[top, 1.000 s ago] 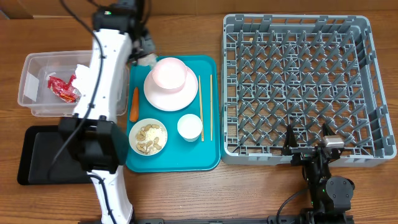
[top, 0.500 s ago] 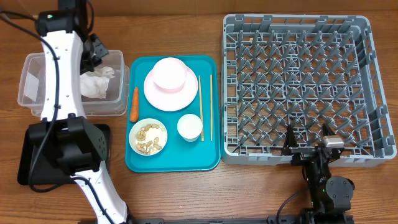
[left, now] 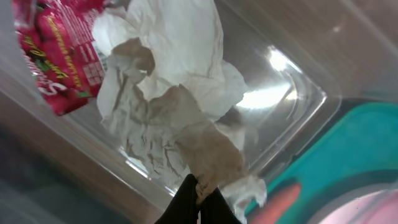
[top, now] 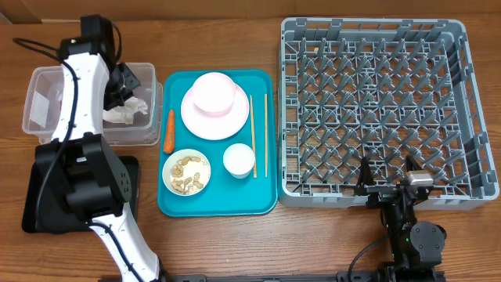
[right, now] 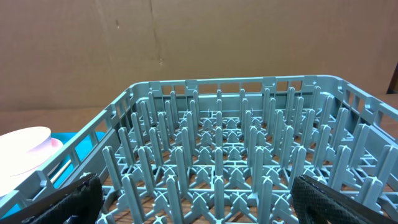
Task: Sort waste into correct bins and load items into the dishwasher
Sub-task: 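Carry the tissue left and release it into the clear bin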
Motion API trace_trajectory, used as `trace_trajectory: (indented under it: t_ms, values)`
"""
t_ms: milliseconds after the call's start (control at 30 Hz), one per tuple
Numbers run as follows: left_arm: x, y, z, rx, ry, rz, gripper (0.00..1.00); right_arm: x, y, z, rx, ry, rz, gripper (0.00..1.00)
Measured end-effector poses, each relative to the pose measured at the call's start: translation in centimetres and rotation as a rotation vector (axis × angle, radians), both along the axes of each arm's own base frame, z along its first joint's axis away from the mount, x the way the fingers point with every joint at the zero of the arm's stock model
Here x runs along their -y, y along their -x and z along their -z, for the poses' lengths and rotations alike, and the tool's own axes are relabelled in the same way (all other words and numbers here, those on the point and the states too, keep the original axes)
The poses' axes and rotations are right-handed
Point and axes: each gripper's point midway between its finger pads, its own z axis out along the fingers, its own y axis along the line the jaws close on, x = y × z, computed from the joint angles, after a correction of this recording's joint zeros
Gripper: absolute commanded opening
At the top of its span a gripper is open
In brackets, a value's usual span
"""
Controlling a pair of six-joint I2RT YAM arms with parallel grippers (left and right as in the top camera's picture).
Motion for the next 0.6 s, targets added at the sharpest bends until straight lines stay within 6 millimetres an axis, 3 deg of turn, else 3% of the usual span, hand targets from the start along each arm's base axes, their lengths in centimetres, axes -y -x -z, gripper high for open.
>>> trace_trajectory:
  t_ms: [200, 267, 333, 433, 500, 600]
  values:
    - [0.1, 0.2, 2.0, -0.007, 0.002, 0.0, 0.05, 0.0, 0.0, 0.0, 0.0, 0.0, 0.0, 1.0]
    - [0.1, 0.4, 2.3, -0.013, 0.003, 0.0, 0.11, 0.0, 0.0, 0.0, 0.0, 0.0, 0.0, 1.0]
    - [0.2, 0.5, 2.4, -0.018, 0.007, 0.002, 0.21, 0.0, 0.0, 0.0, 0.0, 0.0, 0.0, 1.0]
    - [0.5, 0.4, 2.4, -0.012, 0.026, 0.014, 0.47, 0.0, 0.0, 0.0, 0.0, 0.0, 0.0, 1.0]
    - [1.0, 0.4, 2.5, -0.011, 0.055, 0.025, 0.57, 0.0, 0.0, 0.0, 0.0, 0.0, 0.0, 1.0]
    - [1.9, 0.8, 2.3, -0.029, 0.101, 0.05, 0.6, 0.0, 0.0, 0.0, -0.001, 0.0, 0.0, 1.0]
